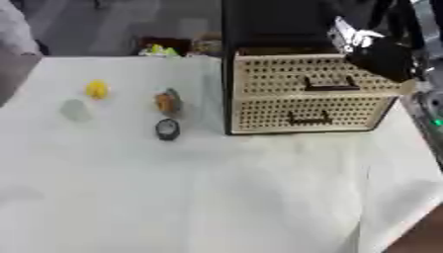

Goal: Pick up objects from table and place into drawer.

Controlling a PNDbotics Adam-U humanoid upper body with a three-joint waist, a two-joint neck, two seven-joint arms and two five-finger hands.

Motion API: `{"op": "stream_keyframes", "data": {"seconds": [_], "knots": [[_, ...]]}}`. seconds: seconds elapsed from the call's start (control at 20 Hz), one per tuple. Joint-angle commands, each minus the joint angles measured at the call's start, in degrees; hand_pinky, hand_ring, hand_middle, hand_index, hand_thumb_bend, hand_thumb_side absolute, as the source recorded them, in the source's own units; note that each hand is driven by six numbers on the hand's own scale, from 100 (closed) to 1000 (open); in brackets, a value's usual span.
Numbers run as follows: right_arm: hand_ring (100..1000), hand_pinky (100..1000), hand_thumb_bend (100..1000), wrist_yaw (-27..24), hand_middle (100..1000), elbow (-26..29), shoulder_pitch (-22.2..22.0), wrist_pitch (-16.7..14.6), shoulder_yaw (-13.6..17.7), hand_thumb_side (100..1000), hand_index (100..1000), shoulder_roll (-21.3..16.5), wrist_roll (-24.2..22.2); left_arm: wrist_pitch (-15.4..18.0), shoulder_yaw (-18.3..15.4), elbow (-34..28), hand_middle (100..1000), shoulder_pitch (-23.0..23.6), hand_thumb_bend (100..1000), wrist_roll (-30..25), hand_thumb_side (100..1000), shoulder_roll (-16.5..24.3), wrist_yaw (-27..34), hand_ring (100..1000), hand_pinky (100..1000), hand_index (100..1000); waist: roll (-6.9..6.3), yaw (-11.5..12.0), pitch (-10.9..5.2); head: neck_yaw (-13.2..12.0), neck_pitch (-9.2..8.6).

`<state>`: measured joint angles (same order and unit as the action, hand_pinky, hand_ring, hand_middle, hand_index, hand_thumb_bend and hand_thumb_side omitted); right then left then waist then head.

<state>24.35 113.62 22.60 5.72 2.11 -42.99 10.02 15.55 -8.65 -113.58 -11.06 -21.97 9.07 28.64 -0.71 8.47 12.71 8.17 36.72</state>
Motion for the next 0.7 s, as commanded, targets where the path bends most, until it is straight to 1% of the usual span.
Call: {"op": "stream_keyframes", "data": {"seconds": [0.05,0.25,0.45,0.65,0.7], "knots": [[345,100,434,0.50,472,0.97,0.48,0.12,0.82,765,598,-1.04,0.10,0.01,-0.38,-1.01,574,-0.42,100,0.24,972,1.31,-0.18,589,487,737,0.04,0.02,-0.81,0.11,-0.51],[345,100,434,0.54,472,0.97,0.54,0.12,0.81,765,599,-1.01,0.12,-0.02,-0.41,-1.01,574,-0.46,100,0.35,973,1.37,-0.12,589,486,738,0.10,0.02,-0.88,0.11,-0.83],[286,100,434,0.71,441,0.97,0.41,0.17,0.67,765,604,-1.59,-0.08,-0.06,-0.44,-1.01,574,-0.46,100,0.48,971,1.53,-0.09,589,487,738,0.22,-0.16,-1.02,0.14,-0.64],[169,100,434,0.80,333,0.97,-0.06,0.53,0.04,765,610,-4.07,-0.84,-0.10,-0.46,-1.01,574,-0.35,100,0.58,969,1.83,-0.06,590,487,738,0.41,-0.51,-1.29,0.08,-0.44],[126,100,389,0.65,289,0.97,-0.16,0.71,-0.09,794,610,-4.75,-1.09,-0.08,-0.47,-1.01,574,-0.34,100,0.62,969,1.90,-0.03,590,487,739,0.43,-0.58,-1.35,0.06,-0.44]]}}
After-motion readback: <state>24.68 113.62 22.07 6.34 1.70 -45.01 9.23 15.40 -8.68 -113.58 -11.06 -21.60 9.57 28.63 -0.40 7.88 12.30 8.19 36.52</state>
